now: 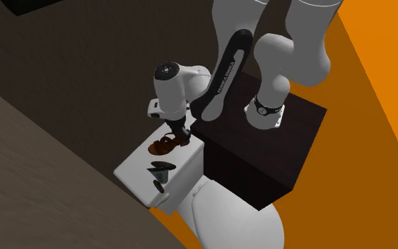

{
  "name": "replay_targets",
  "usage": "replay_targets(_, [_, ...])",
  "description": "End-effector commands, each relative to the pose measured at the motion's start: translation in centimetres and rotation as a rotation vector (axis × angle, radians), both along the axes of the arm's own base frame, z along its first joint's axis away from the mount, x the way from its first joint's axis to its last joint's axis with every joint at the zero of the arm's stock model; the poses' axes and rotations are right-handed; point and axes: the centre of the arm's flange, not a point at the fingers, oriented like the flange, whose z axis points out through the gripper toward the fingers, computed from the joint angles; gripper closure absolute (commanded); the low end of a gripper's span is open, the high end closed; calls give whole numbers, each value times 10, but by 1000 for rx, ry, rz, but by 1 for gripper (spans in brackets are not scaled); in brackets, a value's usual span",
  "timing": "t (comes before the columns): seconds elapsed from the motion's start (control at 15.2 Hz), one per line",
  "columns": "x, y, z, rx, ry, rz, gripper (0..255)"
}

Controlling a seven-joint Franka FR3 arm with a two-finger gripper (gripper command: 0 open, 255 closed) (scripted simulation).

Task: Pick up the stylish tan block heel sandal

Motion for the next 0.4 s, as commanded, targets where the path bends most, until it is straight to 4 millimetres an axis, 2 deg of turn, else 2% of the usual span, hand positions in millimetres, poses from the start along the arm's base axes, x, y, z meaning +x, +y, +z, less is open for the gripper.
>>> replay_targets(0.0, [-1,1,11,0,0,0,255])
replay_targets(0.2, [-1,1,27,0,0,0,255])
replay_targets(0.33, [-1,1,28,0,0,0,255])
